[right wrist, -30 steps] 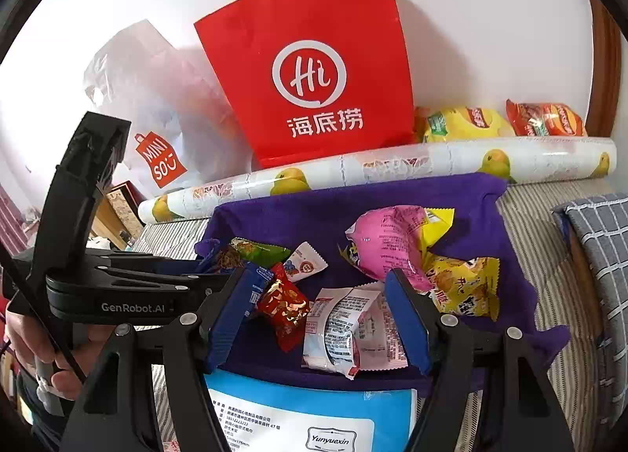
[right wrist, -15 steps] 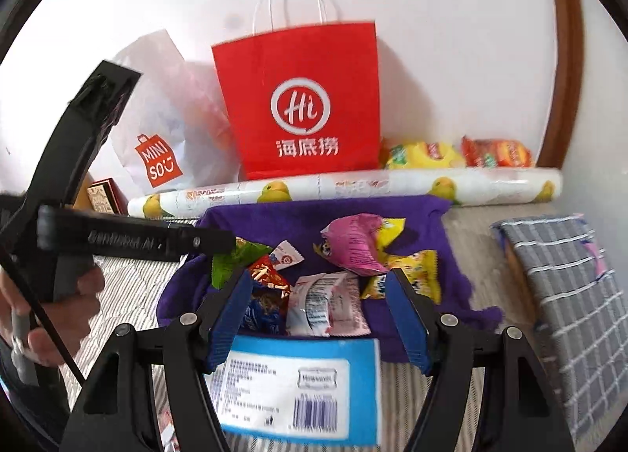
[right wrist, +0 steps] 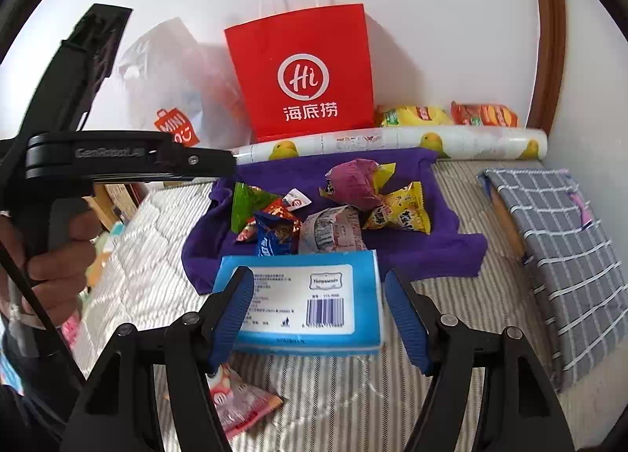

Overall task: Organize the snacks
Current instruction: 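Move both grippers back toward the pink snack bags on the bed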

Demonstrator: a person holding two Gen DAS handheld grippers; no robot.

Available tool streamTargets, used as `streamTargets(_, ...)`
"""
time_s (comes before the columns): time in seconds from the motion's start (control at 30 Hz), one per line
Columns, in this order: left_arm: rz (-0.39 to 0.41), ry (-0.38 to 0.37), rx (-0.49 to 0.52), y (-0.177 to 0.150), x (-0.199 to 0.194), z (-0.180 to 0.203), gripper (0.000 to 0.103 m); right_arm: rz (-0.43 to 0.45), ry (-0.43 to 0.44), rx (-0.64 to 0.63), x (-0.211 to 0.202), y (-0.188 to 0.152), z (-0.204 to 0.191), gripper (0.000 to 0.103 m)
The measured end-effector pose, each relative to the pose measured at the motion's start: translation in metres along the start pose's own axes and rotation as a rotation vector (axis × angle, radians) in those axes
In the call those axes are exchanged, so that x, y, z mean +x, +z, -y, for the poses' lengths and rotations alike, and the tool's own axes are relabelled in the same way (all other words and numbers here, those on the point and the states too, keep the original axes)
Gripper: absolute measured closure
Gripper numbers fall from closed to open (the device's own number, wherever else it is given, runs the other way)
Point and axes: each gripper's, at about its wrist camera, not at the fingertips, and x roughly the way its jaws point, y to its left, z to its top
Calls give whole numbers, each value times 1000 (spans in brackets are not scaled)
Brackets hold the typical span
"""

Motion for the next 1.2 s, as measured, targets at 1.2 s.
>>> streamTargets(1.2,-61,42,-168,-160,-46,-55,41,-182,115,-229,49,-111,-81,31)
